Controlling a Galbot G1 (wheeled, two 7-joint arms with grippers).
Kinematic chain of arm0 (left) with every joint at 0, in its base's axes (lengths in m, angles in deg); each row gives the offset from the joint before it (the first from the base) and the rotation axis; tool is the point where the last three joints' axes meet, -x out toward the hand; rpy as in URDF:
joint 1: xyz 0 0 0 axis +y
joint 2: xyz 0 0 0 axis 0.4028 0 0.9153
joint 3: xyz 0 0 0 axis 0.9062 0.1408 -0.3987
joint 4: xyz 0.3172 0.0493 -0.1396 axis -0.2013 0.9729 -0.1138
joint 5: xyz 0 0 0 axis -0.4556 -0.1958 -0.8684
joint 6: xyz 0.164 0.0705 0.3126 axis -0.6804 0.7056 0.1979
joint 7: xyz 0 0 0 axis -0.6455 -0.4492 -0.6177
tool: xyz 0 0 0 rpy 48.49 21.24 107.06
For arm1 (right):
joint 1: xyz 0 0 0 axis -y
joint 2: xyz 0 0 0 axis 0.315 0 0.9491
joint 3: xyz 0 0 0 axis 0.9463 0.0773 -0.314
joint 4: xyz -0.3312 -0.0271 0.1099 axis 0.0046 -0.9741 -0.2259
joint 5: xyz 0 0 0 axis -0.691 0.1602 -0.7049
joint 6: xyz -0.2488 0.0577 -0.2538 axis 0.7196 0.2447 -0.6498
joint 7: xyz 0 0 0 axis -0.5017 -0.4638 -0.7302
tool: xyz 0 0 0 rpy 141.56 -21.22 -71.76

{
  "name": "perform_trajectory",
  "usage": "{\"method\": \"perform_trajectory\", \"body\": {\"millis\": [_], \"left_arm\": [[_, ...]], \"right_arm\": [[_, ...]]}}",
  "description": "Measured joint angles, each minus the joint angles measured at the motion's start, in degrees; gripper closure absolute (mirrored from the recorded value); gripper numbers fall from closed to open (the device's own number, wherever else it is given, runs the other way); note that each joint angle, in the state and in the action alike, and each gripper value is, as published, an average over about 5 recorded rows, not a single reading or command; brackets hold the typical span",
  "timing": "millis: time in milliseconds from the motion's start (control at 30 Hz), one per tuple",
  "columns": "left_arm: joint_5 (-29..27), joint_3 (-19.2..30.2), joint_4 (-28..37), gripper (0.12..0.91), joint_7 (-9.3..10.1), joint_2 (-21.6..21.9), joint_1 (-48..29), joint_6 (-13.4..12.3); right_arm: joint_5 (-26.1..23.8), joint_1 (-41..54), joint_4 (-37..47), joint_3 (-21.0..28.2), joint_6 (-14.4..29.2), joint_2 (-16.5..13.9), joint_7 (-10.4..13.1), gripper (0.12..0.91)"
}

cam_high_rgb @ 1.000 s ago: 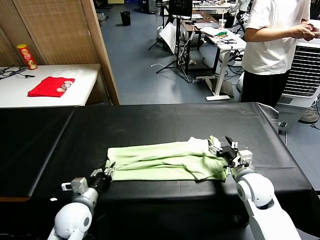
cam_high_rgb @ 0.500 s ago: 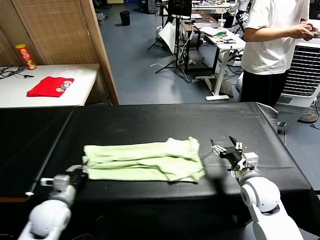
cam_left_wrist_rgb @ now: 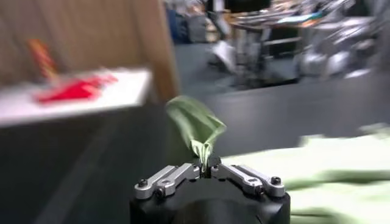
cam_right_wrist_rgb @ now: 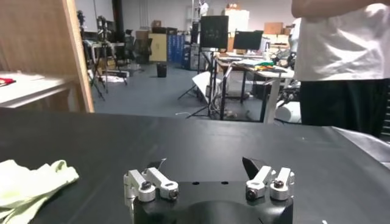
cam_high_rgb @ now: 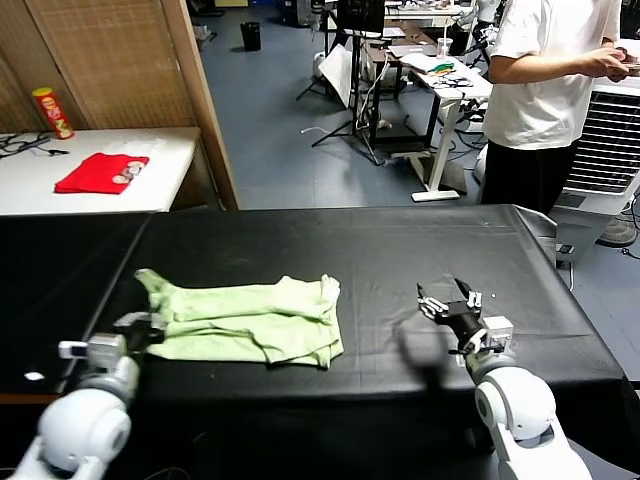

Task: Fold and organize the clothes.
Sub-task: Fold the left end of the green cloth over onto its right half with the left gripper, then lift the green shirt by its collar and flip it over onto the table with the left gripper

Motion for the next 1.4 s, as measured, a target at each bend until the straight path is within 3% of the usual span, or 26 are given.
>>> {"method": "perform_trajectory", "body": {"millis": [100,333,567,700,800,900,1033,1133,1400], "left_arm": [[4.2,4.9,-0.4,0.856,1.28,-4.0,-2.5,0.2],[7.2,13.4,2.0,0.856,1.66,-10.9,-8.6,-0.5],[7.3,16.6,4.5,0.856,1.54,-14.8,-11.9,-0.8],[4.6,17.1,5.8,0.852,-0.49,-16.1,-12.0,-1.6],[2.4,17.1,6.4,0.775,-2.49,-16.6,-11.4,-2.4],[1.5,16.8,6.3,0.622,-3.88,-17.1,-10.6,-2.6],[0.5,15.8,4.9,0.391,-6.82,-17.3,-9.2,-2.4],[-1.4,14.4,3.5,0.272,-8.43,-16.7,-7.8,-3.1],[-8.5,7.6,4.0,0.232,-9.98,-12.2,-3.8,-9.3]], "right_arm": [[-0.6,-0.9,0.0,-0.7,0.2,0.5,0.0,0.227],[-1.3,-2.3,0.0,-2.3,0.5,1.2,-0.1,0.227],[-1.5,-2.0,0.5,-2.2,0.7,1.7,-0.4,0.227],[-1.1,-1.8,0.4,-1.4,2.1,1.5,-2.5,0.227],[-0.3,-1.5,0.1,-0.4,3.9,0.9,-4.9,0.227],[0.6,-0.8,0.2,1.3,5.2,0.2,-6.7,0.227],[1.7,1.1,1.0,4.7,5.6,-0.5,-7.6,0.227],[1.6,3.4,2.3,8.4,5.3,-0.5,-7.7,0.227],[-5.4,11.8,9.5,19.8,1.9,1.6,-7.9,0.227]]}}
